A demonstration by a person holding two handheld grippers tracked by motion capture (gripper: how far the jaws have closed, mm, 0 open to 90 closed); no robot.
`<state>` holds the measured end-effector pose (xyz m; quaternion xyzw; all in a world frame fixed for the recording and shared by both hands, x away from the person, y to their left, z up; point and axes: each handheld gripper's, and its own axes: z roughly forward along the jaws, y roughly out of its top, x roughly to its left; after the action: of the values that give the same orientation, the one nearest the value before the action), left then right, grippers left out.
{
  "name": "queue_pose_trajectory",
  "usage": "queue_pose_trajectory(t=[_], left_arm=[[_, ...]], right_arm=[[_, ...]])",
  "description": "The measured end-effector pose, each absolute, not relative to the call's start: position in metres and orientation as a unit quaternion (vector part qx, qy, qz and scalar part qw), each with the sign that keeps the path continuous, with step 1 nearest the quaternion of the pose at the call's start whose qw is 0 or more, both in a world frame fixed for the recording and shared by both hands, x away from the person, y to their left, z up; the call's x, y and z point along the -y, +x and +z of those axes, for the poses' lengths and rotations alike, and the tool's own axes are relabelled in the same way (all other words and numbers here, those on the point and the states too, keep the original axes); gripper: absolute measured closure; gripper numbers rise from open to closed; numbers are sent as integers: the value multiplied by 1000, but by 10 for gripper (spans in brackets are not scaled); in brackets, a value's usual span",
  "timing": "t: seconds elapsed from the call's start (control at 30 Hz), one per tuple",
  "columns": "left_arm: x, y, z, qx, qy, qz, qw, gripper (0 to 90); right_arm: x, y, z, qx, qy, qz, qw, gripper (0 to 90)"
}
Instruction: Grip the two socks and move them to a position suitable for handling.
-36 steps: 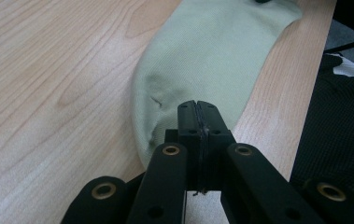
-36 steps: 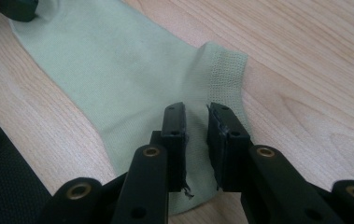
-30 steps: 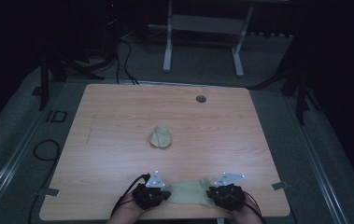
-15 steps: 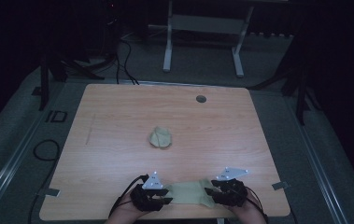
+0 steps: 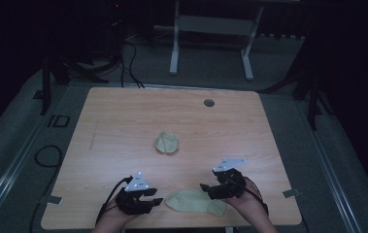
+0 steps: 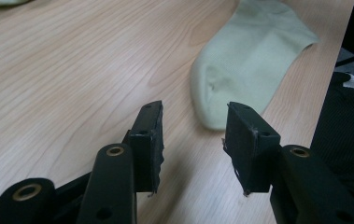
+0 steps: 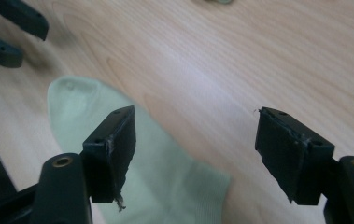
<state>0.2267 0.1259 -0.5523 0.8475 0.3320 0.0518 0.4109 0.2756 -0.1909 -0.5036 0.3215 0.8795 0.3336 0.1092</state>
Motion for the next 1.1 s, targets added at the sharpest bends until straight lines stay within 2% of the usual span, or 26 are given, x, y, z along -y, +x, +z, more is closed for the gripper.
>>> queue_pose_trajectory(t=[0.67, 0.73, 1.1], left_arm=[[-141, 223, -570, -355, 837, 40, 414, 564], [-141, 222, -570, -354, 838, 39, 414, 539], [-139, 220, -570, -345, 838, 41, 421, 539]], right_arm=[[124, 352, -482, -891, 306, 320, 102, 292], [117, 360, -480, -892, 307, 317, 100, 312], [76, 404, -480, -888, 331, 307, 88, 338]])
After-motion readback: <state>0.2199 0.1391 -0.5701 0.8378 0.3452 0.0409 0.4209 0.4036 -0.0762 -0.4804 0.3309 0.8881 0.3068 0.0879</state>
